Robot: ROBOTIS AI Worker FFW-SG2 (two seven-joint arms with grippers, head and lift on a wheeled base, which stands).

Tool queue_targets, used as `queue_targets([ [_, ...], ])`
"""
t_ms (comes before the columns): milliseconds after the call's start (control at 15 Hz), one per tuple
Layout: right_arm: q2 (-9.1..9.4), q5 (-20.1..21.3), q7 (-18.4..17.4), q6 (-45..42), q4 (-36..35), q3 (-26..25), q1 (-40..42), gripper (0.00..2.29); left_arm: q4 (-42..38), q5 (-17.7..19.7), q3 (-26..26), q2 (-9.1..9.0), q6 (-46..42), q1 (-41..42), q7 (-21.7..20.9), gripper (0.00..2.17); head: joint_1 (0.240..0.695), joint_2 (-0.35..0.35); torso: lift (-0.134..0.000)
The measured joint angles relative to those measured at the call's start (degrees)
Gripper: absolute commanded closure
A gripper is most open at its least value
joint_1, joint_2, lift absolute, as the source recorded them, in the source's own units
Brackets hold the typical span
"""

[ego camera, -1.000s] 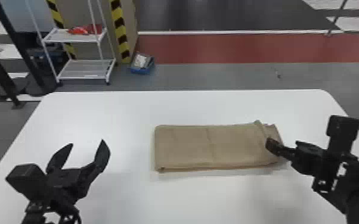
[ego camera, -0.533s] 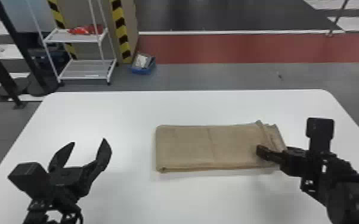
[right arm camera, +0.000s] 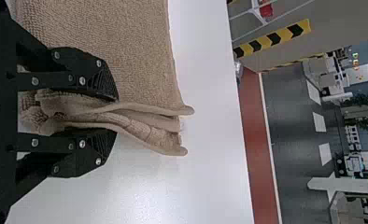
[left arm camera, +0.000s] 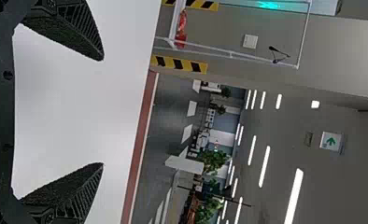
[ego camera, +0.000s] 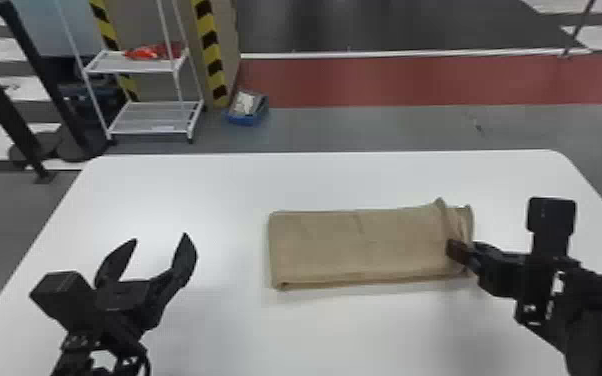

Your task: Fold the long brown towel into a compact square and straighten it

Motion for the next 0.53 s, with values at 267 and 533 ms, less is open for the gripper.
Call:
queue_targets([
  [267,0.07,-3.44,0.50,0.36,-4.03,-3.89,0.08,1.71,0.11,0.19,0.29,0.00,0.00,0.14,-0.27,0.07,0.695,0.036,-0.126],
  [533,0.26,-9.75,0.33,3.95,-14.04,-6.12,0.13,1.71,-0.40,0.35,0.82,0.00,0.00,0.63,-0.45,0.07,0.695,0.041,-0.126],
])
